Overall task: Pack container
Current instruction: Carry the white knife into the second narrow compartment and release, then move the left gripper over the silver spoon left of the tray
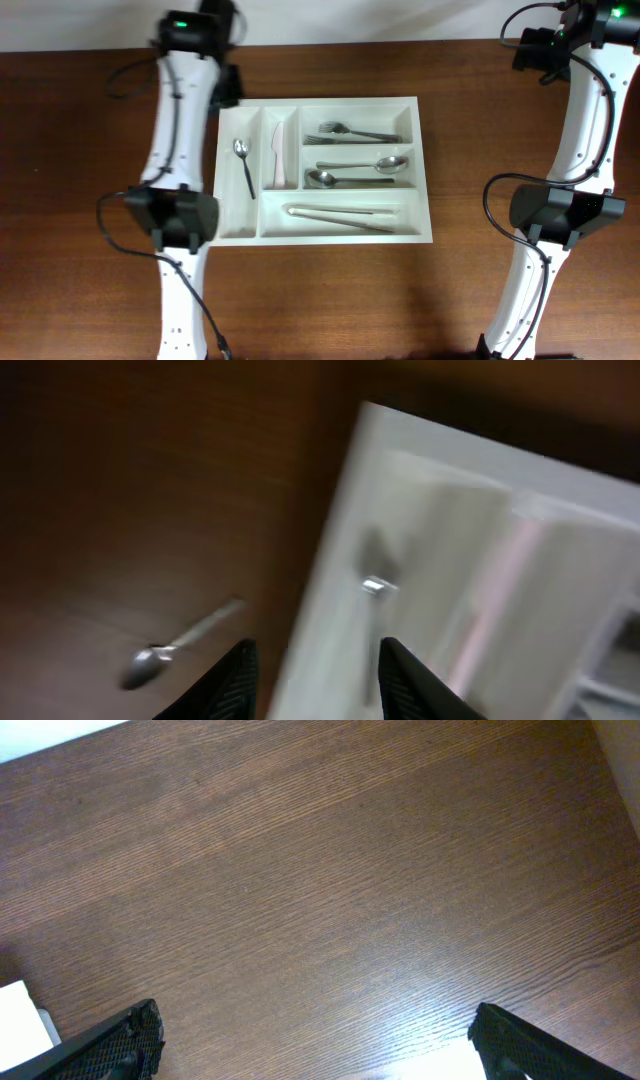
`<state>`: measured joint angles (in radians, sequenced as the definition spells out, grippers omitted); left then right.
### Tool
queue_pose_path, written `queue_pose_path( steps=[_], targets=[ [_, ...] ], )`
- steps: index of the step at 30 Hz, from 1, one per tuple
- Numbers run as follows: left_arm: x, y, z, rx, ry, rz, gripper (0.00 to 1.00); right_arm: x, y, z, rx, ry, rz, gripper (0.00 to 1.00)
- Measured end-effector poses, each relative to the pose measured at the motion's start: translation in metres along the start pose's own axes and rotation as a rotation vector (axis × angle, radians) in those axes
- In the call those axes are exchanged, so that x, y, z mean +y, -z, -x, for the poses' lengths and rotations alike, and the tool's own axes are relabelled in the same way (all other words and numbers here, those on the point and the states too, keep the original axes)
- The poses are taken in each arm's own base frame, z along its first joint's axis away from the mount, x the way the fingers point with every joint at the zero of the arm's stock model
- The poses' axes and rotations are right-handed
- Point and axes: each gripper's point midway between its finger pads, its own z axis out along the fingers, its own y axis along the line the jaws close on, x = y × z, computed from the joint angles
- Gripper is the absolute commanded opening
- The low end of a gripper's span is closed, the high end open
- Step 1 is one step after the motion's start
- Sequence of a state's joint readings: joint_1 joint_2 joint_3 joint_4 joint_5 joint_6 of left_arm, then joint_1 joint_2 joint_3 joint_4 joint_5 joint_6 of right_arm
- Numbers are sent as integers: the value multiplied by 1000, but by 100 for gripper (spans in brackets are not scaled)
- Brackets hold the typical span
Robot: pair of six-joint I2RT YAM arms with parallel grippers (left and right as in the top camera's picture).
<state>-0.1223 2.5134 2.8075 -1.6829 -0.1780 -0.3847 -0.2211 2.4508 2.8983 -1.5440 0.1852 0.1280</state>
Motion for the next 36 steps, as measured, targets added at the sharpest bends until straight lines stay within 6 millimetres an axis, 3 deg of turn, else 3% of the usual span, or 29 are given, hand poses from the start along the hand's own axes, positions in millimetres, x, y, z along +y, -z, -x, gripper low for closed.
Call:
queue_pose_path(
  steps=[6, 18, 22, 28, 31, 36],
  targets=[
    [62, -10, 16, 10, 99, 40, 41, 0, 0, 0, 0, 0, 0, 99],
    [101, -22, 19, 16, 132, 143, 41, 0, 0, 0, 0, 0, 0, 99],
    [108, -40, 5, 53, 118, 185, 41, 0, 0, 0, 0, 0, 0, 99],
    [119, -58, -49, 150, 92, 223, 39, 0, 0, 0, 0, 0, 0, 99],
    [130, -55, -80, 203, 82, 240, 35, 0, 0, 0, 0, 0, 0, 99],
    [143, -44, -105, 255, 16, 215, 36, 0, 0, 0, 0, 0, 0, 99]
  ],
)
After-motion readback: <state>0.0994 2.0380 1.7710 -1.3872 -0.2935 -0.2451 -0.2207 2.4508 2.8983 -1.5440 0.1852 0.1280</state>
